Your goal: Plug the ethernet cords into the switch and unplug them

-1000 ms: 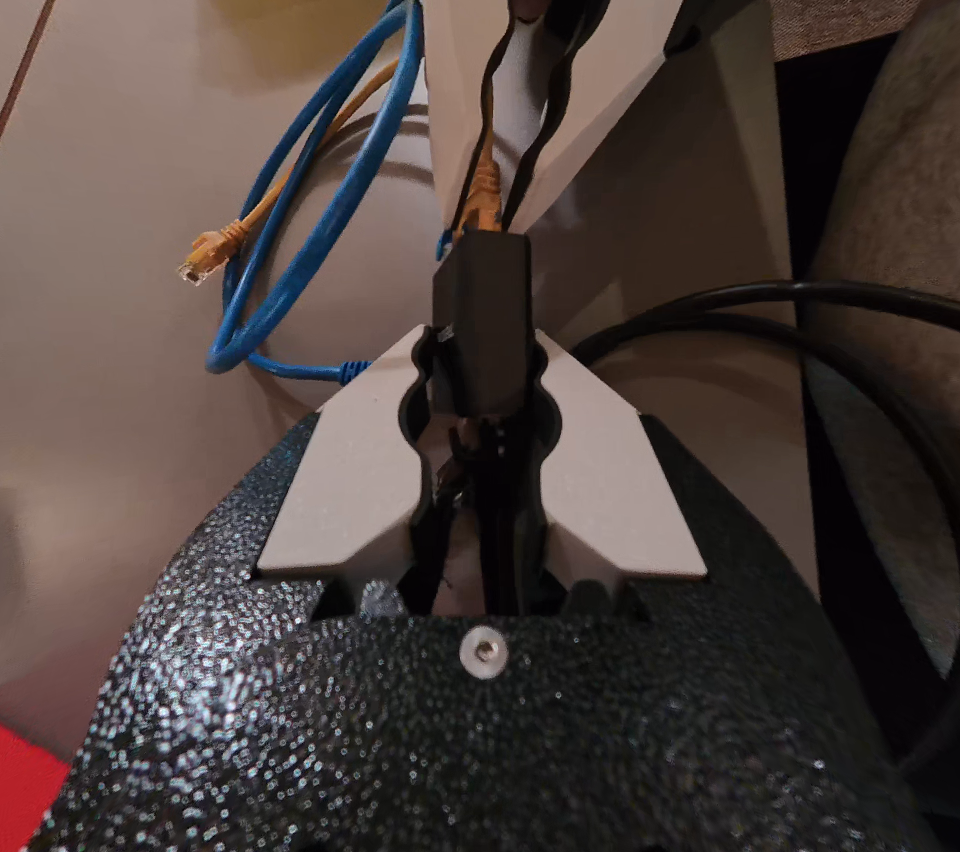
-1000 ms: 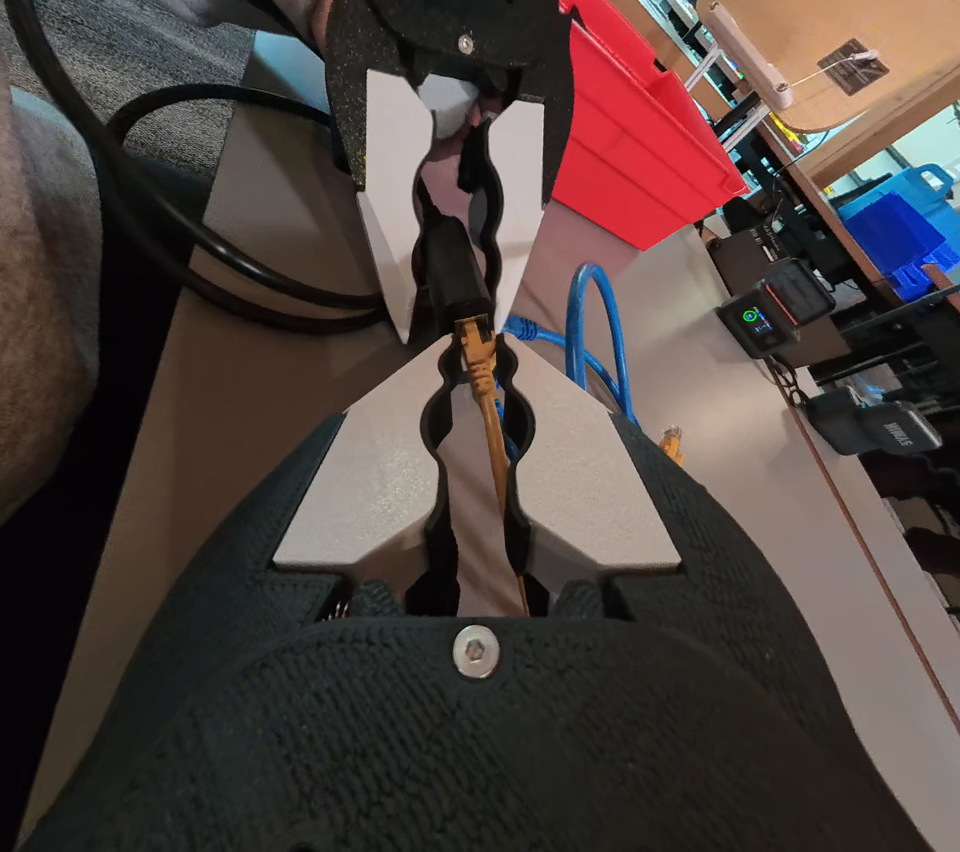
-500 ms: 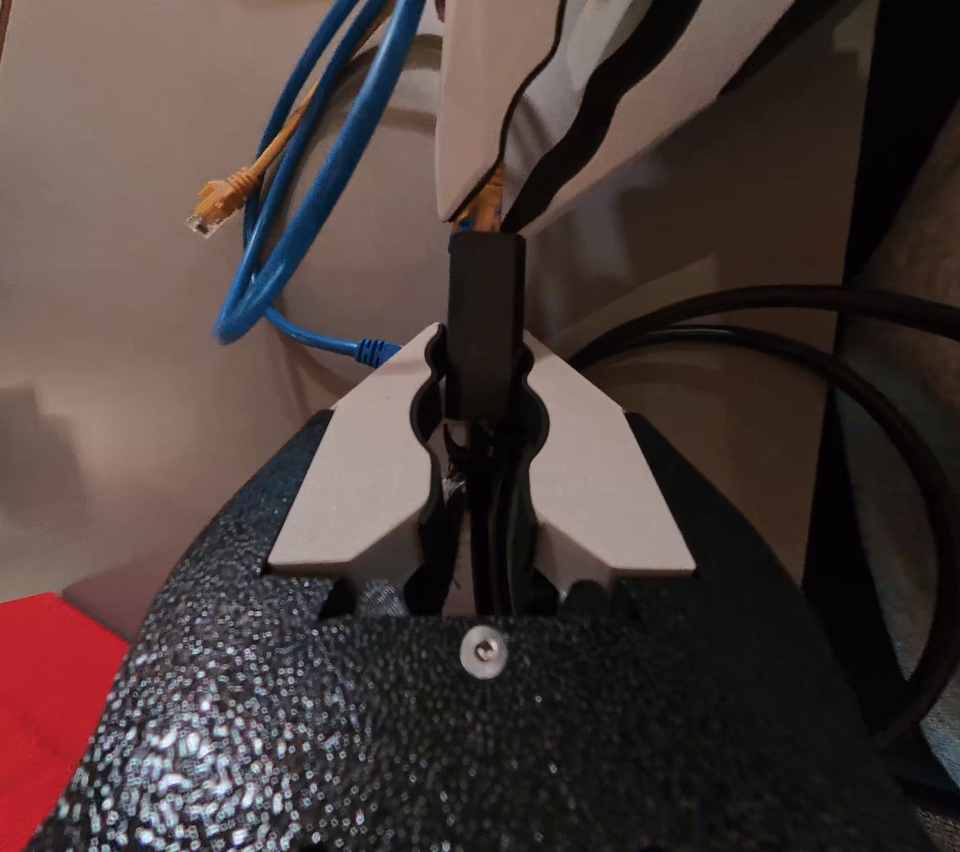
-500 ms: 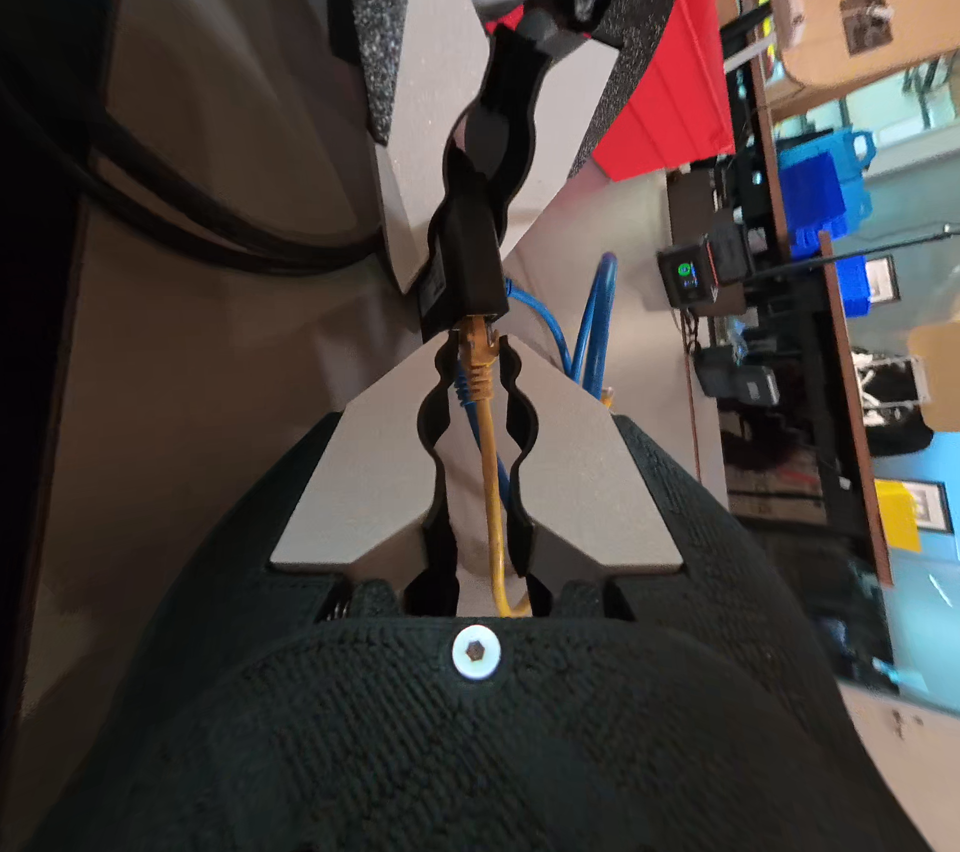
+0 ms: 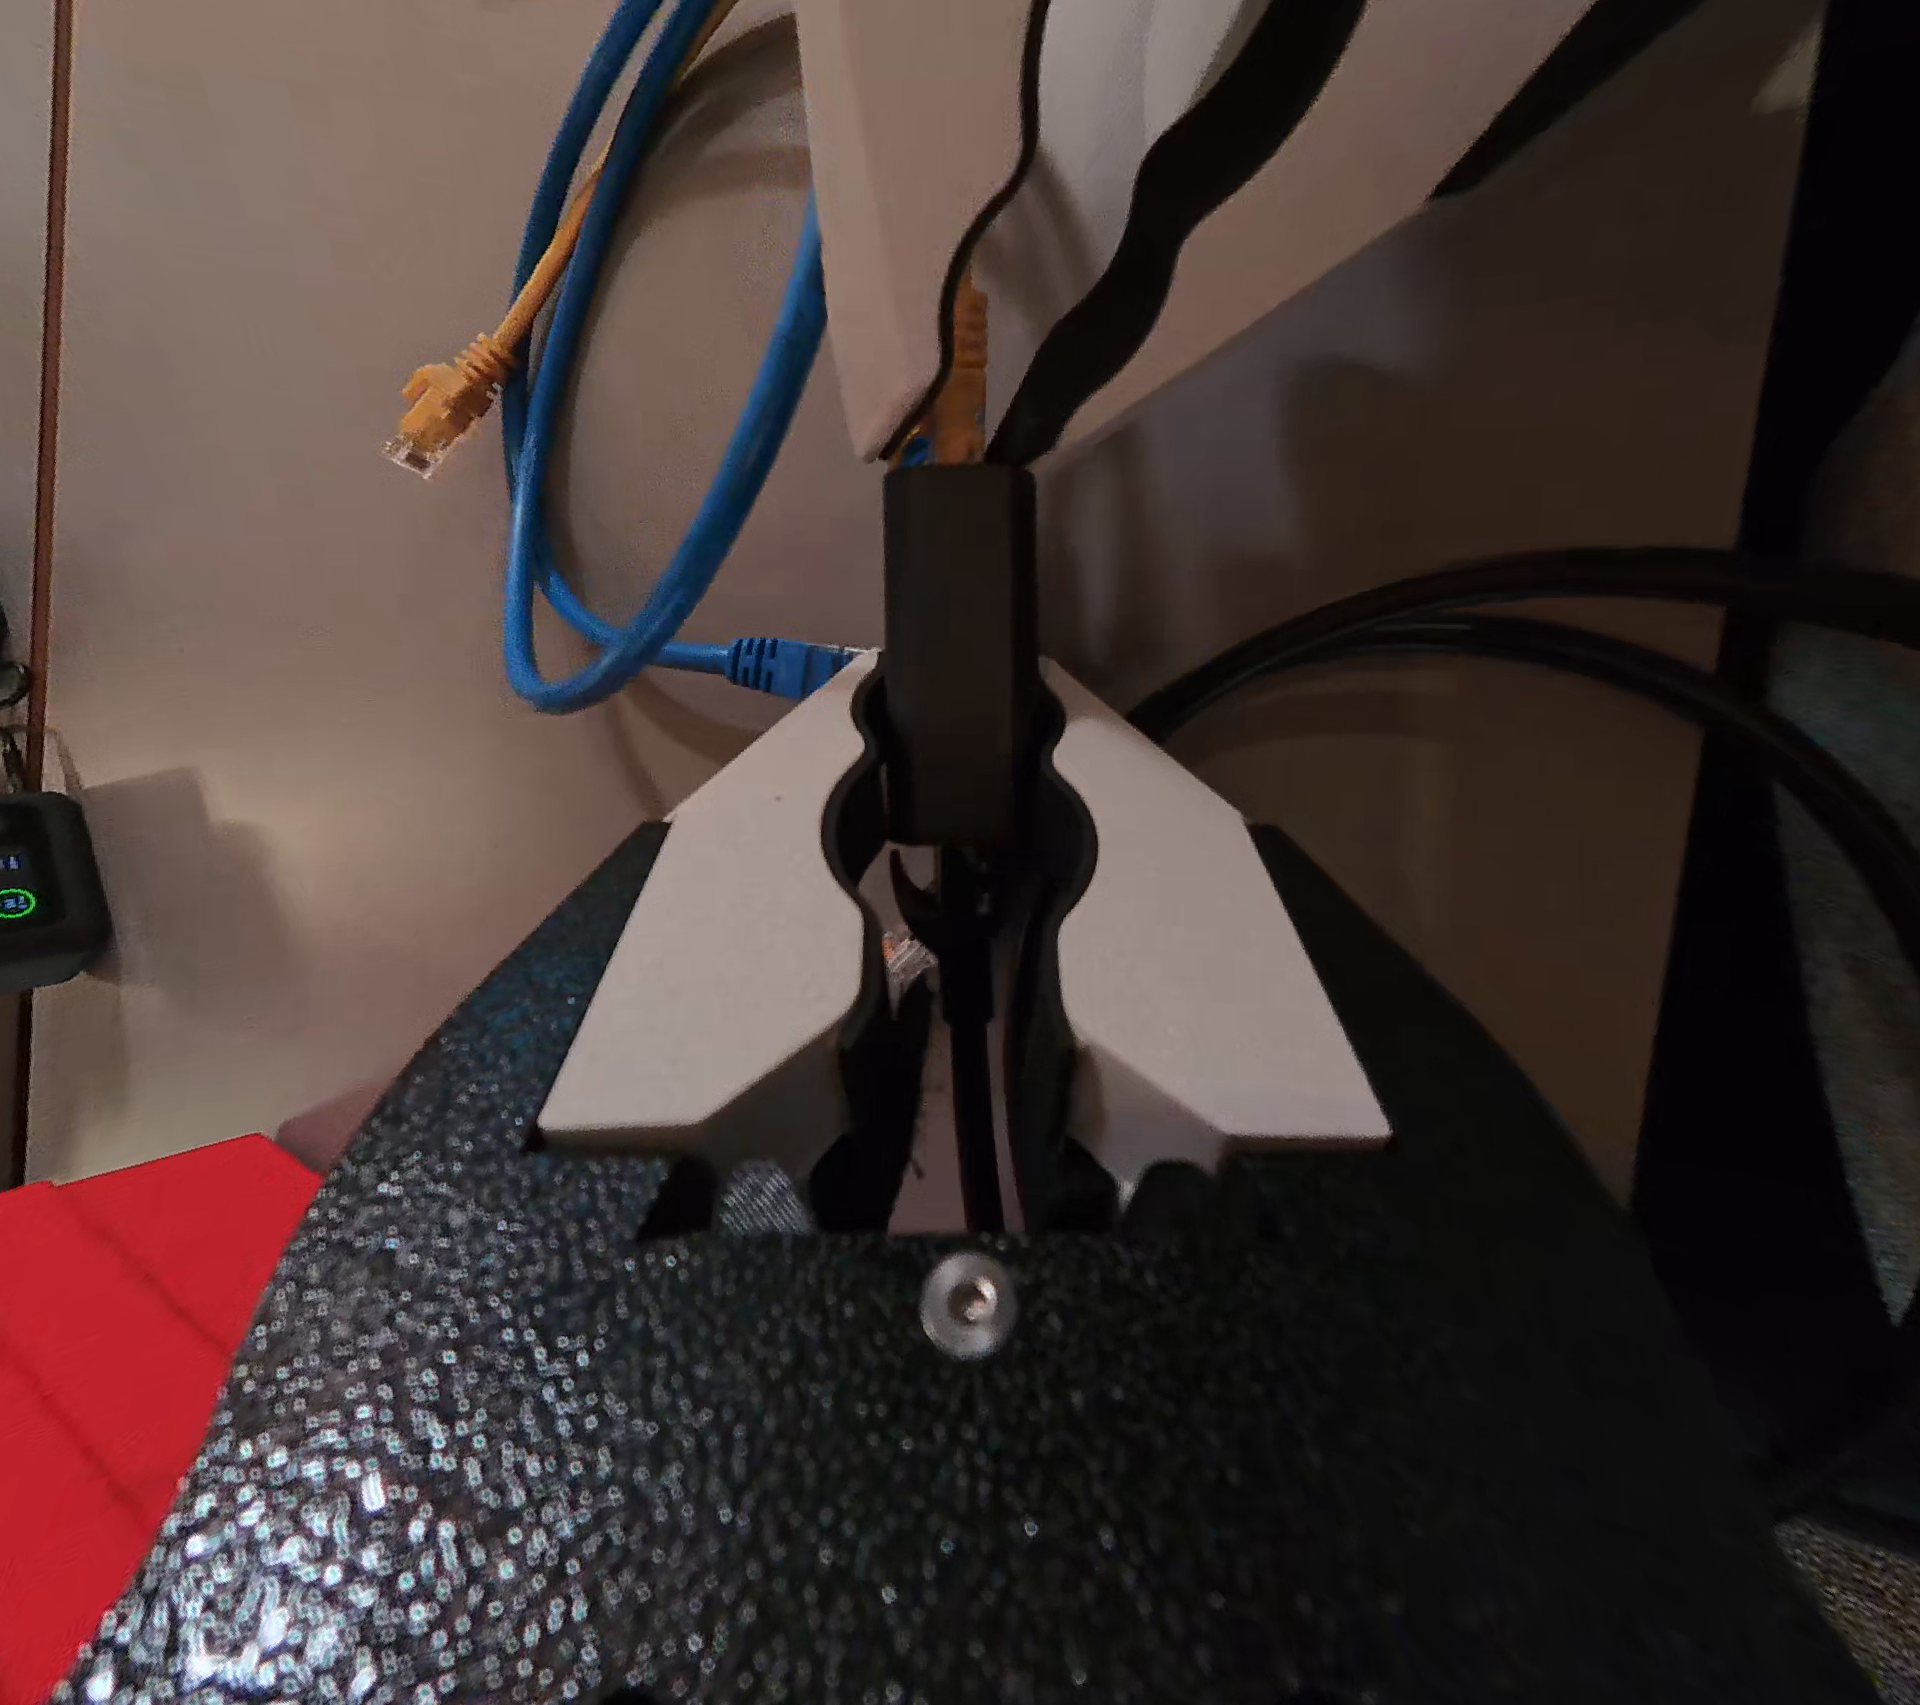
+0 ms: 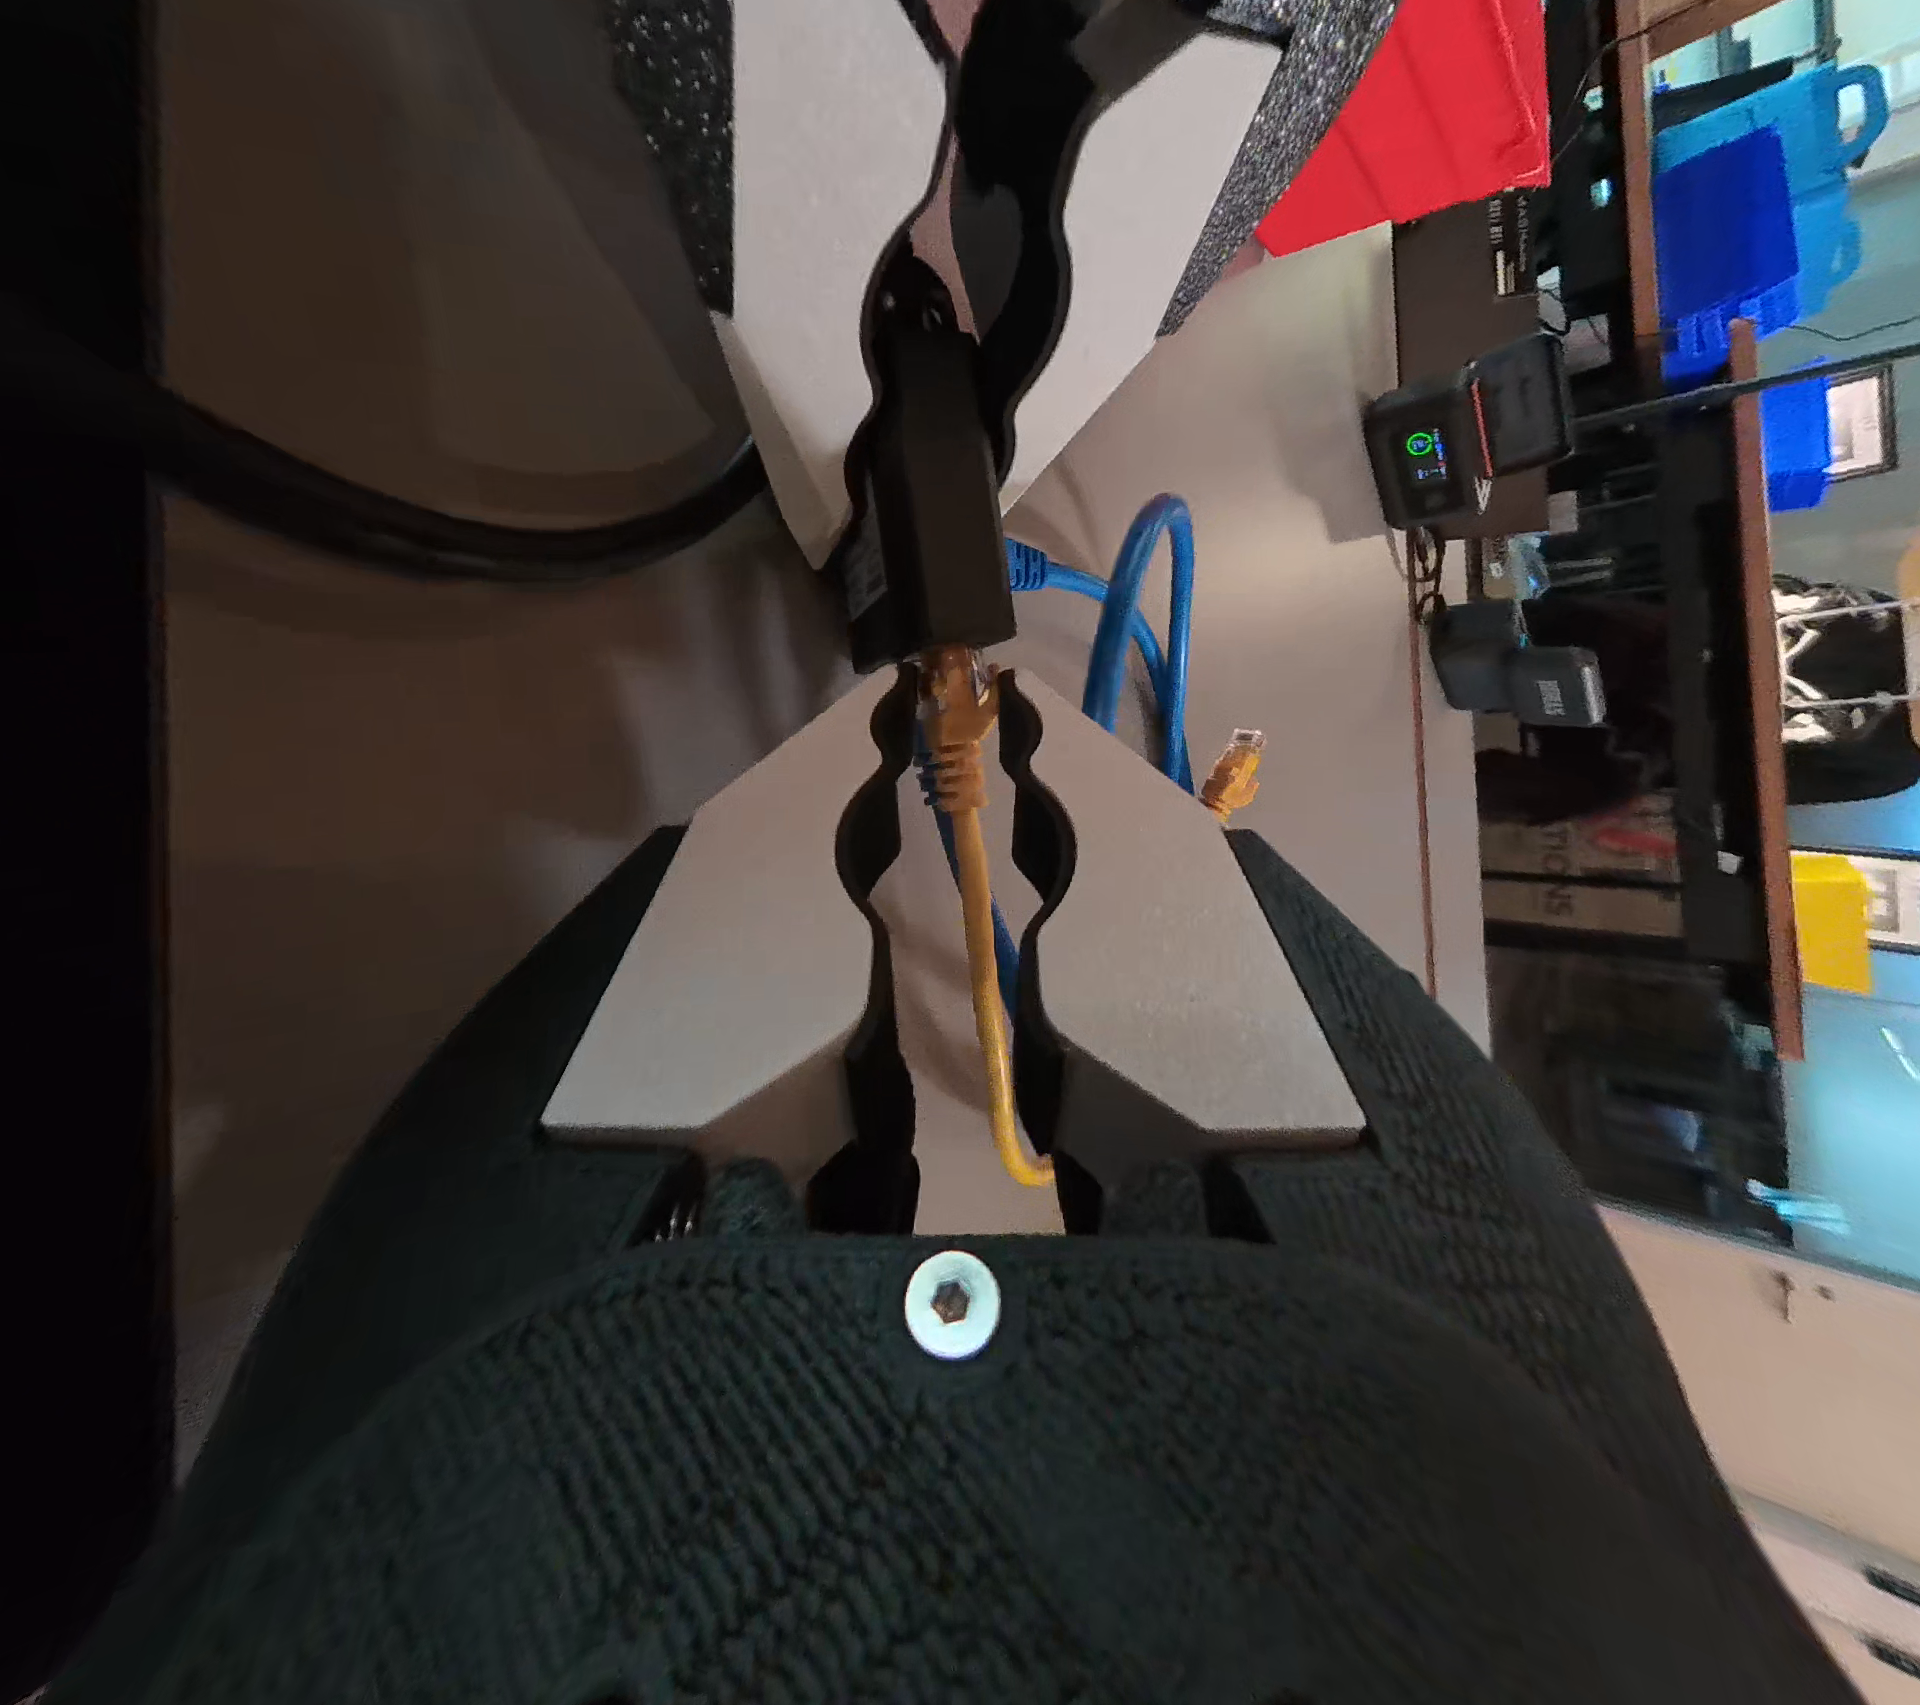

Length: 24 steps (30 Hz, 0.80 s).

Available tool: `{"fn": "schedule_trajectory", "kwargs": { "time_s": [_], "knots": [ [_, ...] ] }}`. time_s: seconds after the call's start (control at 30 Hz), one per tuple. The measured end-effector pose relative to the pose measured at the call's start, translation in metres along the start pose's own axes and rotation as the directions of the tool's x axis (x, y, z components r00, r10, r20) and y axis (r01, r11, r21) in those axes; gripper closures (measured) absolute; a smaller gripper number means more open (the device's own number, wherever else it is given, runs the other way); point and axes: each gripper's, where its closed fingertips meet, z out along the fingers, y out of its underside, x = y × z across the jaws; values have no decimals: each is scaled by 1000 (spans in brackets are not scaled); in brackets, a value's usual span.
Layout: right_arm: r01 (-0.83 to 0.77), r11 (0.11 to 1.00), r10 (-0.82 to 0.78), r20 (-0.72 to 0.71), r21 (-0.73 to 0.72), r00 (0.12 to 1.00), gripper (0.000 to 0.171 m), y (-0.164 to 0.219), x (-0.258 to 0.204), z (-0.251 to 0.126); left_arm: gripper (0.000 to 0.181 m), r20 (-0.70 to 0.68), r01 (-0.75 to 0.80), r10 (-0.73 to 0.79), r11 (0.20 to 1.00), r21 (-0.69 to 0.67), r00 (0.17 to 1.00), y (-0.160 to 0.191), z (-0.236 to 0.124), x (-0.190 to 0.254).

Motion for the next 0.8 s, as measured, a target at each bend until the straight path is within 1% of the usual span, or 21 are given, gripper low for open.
{"fn": "schedule_trajectory", "kwargs": {
  "time_s": [0.1,0.17,0.3,0.4,0.5,0.53,0.6,0.67,0.7,0.73,0.77,0.8],
  "knots": [
    [-16,1000,16,36,1,999,159,0,-1,0,160,-12,5,-5,1000,3,1000,0,0,0],
    [16,1000,-16,63,-1,998,160,0,-2,0,160,-19,-2,2,1000,-1,1000,-1,0,0],
    [238,971,-238,102,11,966,162,2,-8,-2,159,-9,-85,85,996,-27,996,-3,0,0],
    [423,906,-422,108,19,900,163,2,-11,-3,160,13,-171,172,984,-52,985,-4,-1,-1],
    [589,808,-587,99,6,803,164,1,-14,-4,159,19,-246,248,967,-57,969,-4,-3,0],
    [631,776,-627,98,-1,772,165,0,-15,-5,160,22,-278,280,959,-57,960,-4,-3,0],
    [666,746,-662,102,0,742,164,-2,-18,-7,160,19,-317,318,948,-43,948,-4,-5,3],
    [691,723,-687,101,1,719,164,-3,-20,-10,160,18,-326,326,945,-16,945,-5,-7,5],
    [708,706,-695,178,-15,696,163,9,-26,-13,160,47,-332,335,941,-68,941,4,-9,-4],
    [710,704,-688,231,-20,688,163,20,-33,-15,160,114,-325,344,933,-156,932,20,-15,-23],
    [705,709,-684,222,-20,695,163,28,-36,-16,160,134,-269,290,950,-156,947,31,-23,-34],
    [695,719,-676,210,-25,707,162,35,-34,-17,160,135,-178,188,980,-83,973,31,-30,-38]
  ]
}}
